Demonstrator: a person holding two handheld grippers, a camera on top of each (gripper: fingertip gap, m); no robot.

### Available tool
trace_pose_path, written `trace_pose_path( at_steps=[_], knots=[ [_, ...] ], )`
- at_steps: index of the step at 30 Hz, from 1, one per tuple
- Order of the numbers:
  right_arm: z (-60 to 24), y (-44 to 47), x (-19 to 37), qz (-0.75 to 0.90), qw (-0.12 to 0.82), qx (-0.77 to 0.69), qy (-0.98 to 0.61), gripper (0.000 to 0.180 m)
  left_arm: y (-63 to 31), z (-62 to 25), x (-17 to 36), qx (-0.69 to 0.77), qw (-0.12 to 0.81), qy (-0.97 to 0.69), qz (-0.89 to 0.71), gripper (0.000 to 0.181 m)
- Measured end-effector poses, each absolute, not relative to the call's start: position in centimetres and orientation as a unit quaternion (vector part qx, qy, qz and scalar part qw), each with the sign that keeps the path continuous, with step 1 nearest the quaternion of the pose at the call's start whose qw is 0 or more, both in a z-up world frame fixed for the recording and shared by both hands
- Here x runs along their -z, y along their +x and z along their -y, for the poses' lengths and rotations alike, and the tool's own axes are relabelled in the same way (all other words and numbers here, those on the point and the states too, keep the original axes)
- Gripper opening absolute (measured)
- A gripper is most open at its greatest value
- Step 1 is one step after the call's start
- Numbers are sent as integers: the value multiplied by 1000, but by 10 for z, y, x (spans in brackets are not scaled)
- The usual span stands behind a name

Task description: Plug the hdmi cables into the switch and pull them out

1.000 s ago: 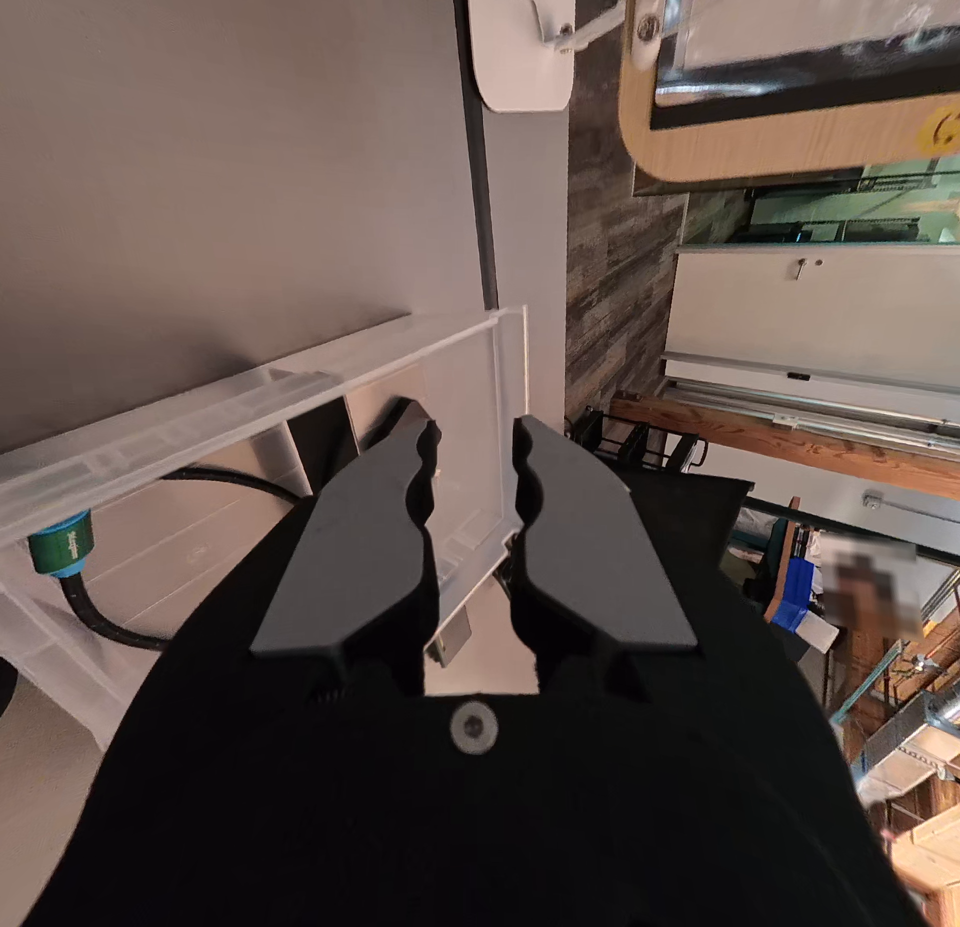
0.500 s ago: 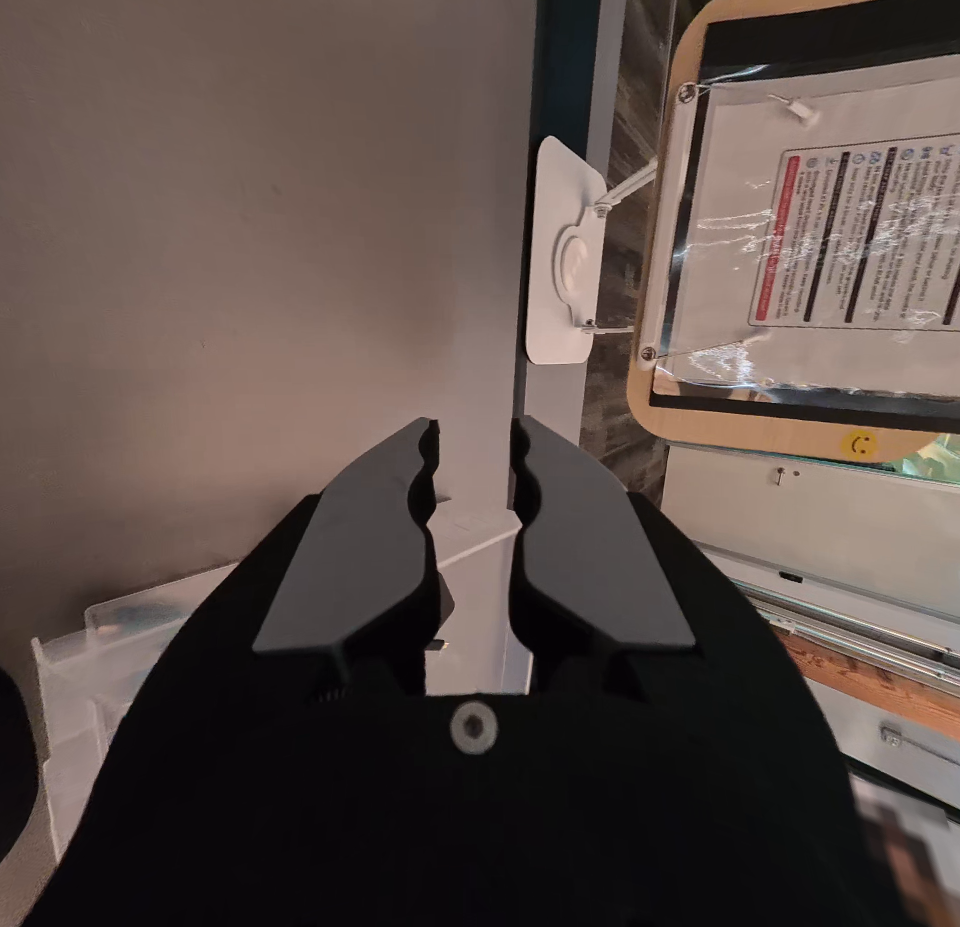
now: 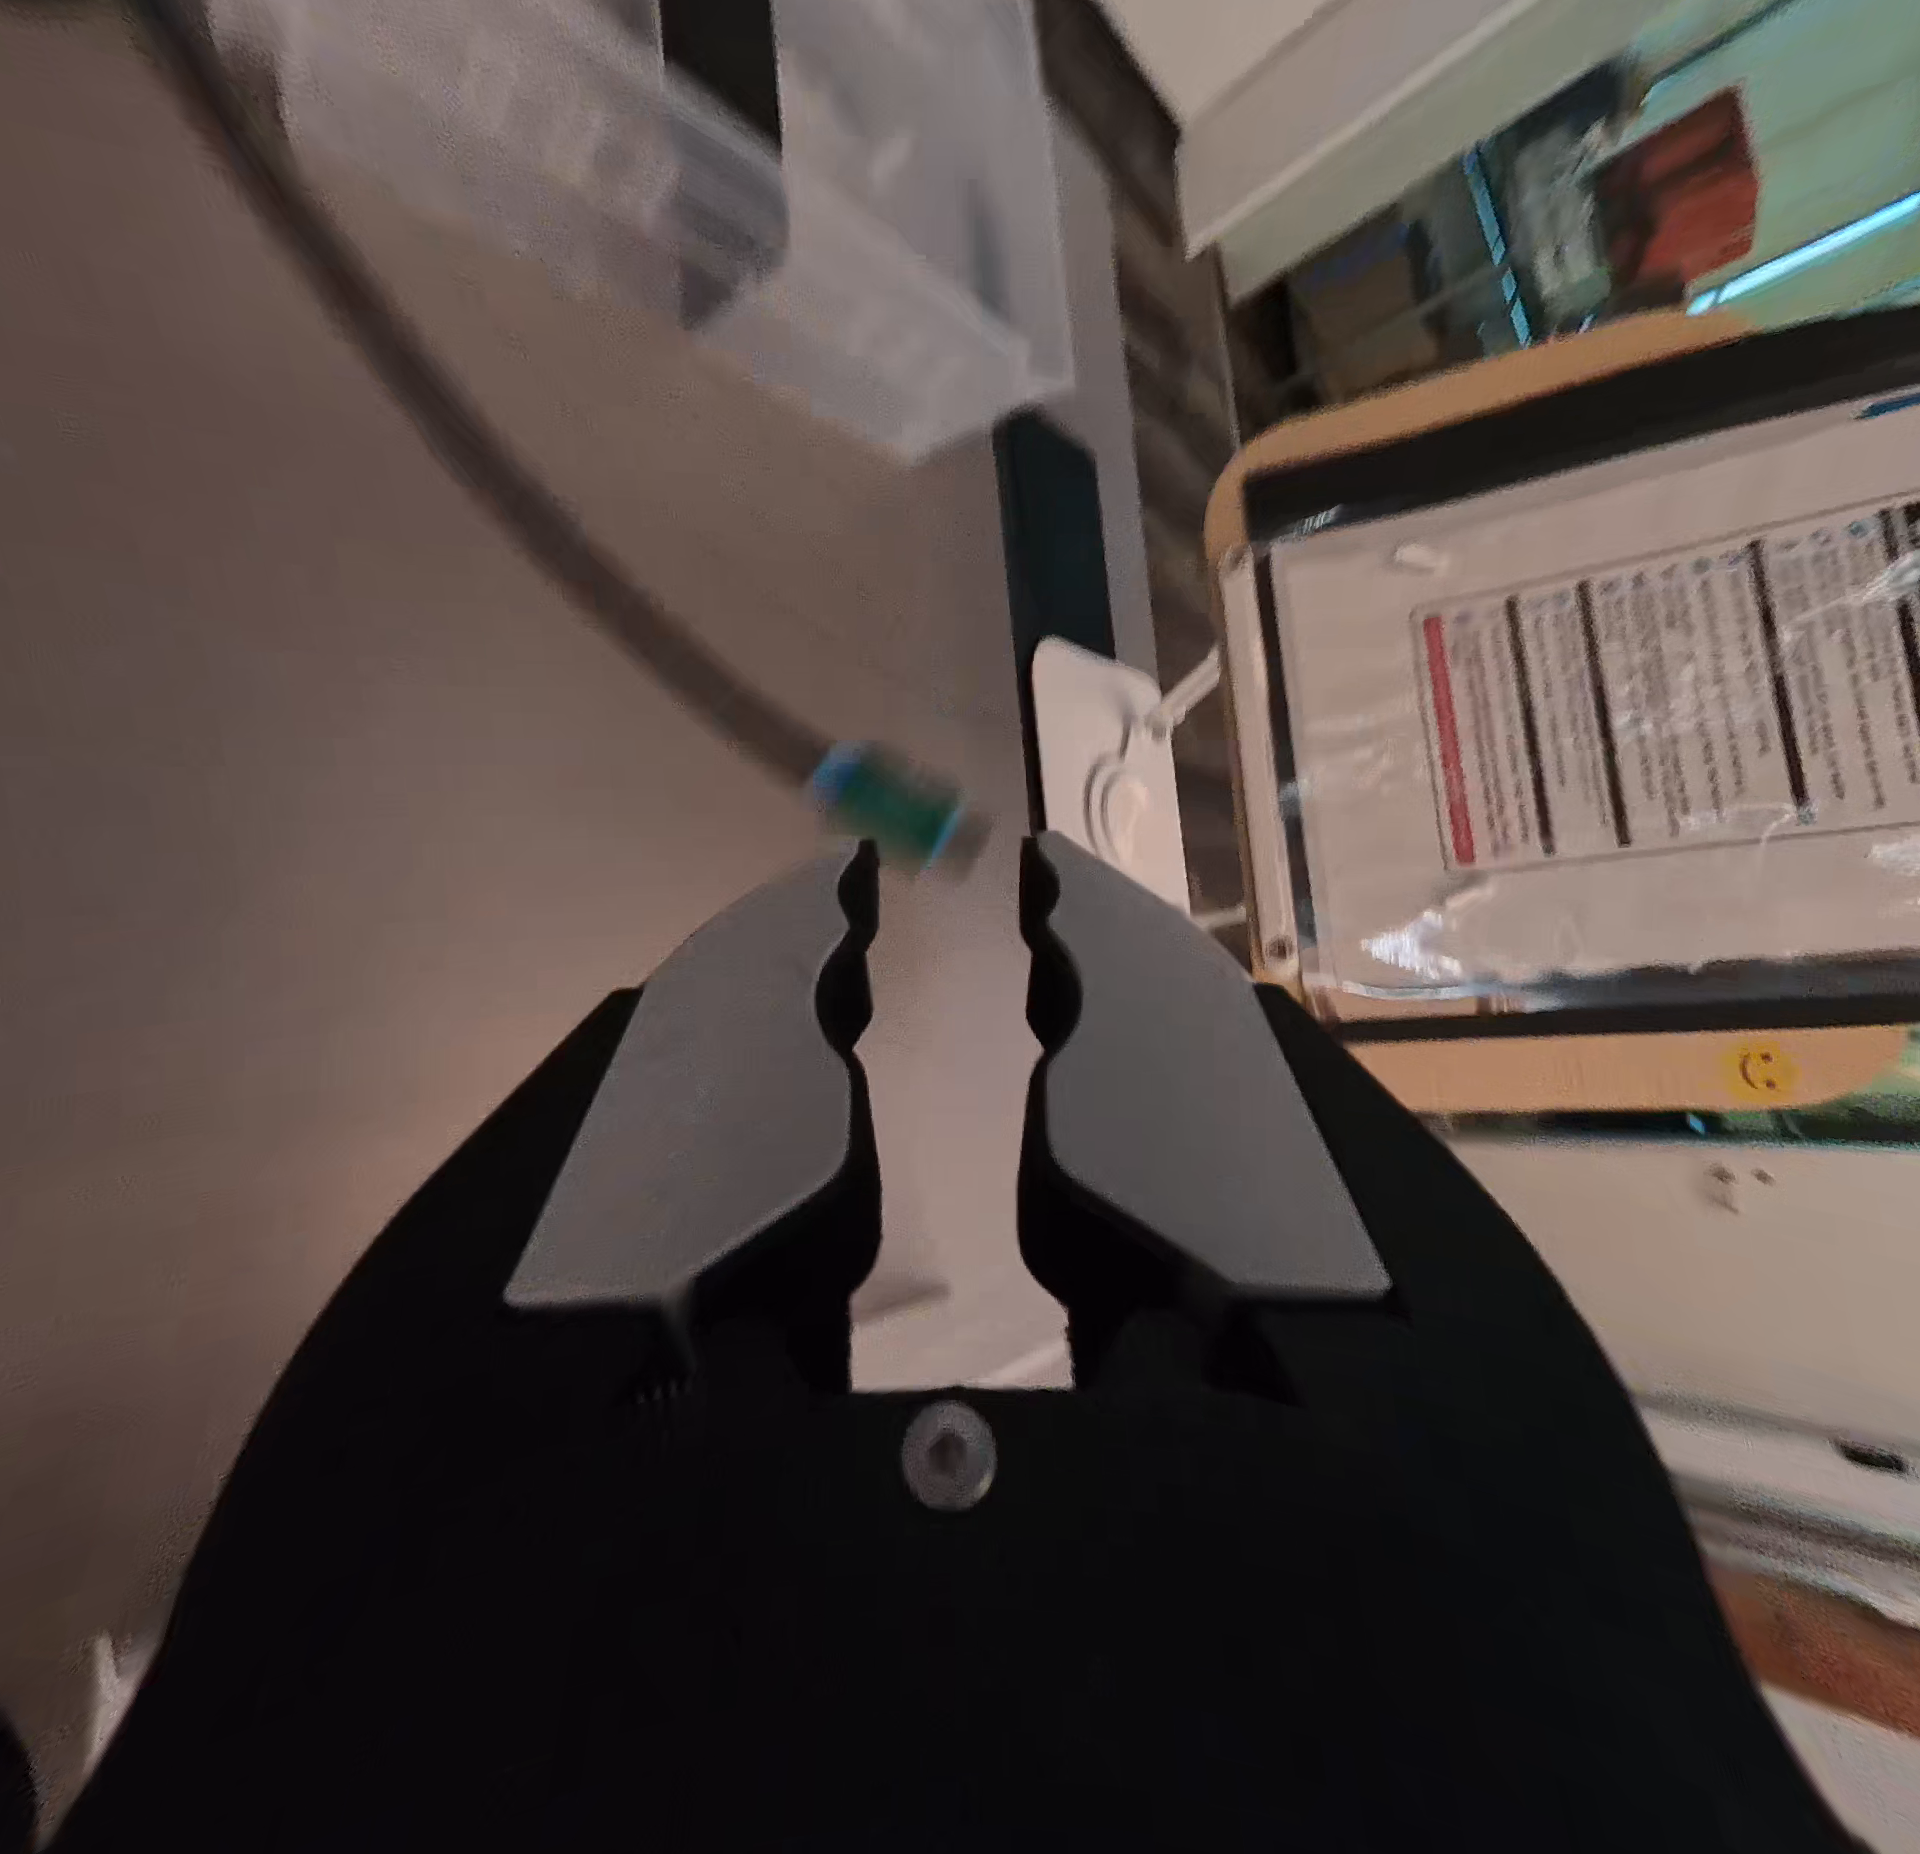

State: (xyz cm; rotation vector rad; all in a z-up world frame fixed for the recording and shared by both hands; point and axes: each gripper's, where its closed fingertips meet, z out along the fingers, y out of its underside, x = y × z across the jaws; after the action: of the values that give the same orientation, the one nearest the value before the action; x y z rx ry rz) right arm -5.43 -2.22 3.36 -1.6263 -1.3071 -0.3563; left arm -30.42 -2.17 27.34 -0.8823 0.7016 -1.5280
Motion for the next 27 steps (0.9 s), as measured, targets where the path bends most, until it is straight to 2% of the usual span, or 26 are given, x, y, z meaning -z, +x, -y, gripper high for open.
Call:
trace_pose_path(
  at_steps=[4, 8, 10, 12, 17, 24, 27],
  knots=[
    [44, -82, -87, 522, 607, 72, -595, 22, -265, -12, -249, 752, 451, -398, -270, 19],
    [64, -92, -123, 526, 706, 132, -456, 21, -219, -27, -219, 781, 366, -433, -262, 19],
    [60, -96, -132, 508, 731, 204, -407, 29, -194, -24, -202, 784, 331, -454, -266, 19],
    [53, -104, -130, 504, 728, 279, -373, 36, -170, -16, -186, 783, 297, -472, -275, 19],
    [46, -106, -130, 465, 689, 500, -244, 40, -132, 2, -157, 784, 234, -501, -281, 20],
    [33, -104, -123, 463, 660, 546, -228, 45, -105, 16, -127, 789, 152, -533, -266, 20],
    [29, -101, -114, 480, 640, 550, -238, 28, -95, 26, -117, 790, 116, -539, -270, 21]
  ],
)
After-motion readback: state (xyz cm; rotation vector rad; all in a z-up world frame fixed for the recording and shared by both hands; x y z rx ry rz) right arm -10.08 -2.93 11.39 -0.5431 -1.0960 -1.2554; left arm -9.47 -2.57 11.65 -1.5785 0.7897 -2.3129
